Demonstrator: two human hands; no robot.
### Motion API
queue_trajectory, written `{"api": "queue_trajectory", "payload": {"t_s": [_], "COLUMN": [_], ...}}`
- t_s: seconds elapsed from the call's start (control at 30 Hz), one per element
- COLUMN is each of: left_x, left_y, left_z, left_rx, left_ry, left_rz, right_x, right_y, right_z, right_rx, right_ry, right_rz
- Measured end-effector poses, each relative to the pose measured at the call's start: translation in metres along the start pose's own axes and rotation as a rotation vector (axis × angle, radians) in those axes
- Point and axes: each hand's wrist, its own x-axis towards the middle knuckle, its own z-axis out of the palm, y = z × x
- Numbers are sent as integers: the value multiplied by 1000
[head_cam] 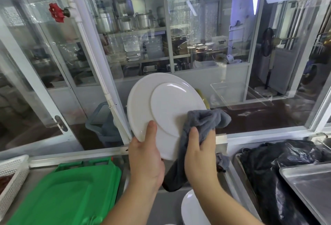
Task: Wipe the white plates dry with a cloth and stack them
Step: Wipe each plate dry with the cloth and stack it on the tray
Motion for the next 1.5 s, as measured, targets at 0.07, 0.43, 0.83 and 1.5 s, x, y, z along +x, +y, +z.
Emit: {"api": "queue_trajectory", "payload": {"t_s": [0.07, 0.43, 0.83, 1.5], "left_x": [-1, 0, -8, -6], "left_y": [-1, 6, 10, 42], "left_z": [-1, -13, -9, -31], "left_rx": [44, -34, 47, 873], "left_ry": [-13, -85, -72, -365], "left_rz": [34, -32, 20, 531], "right_x": [-9, 62, 99, 63], "right_y": [-6, -59, -22, 8], "right_z": [2, 0, -23, -57], "right_rx": [-252, -595, -361, 566], "right_ry": [-142, -580, -314, -162], "right_rz": [-188, -509, -73, 751]}}
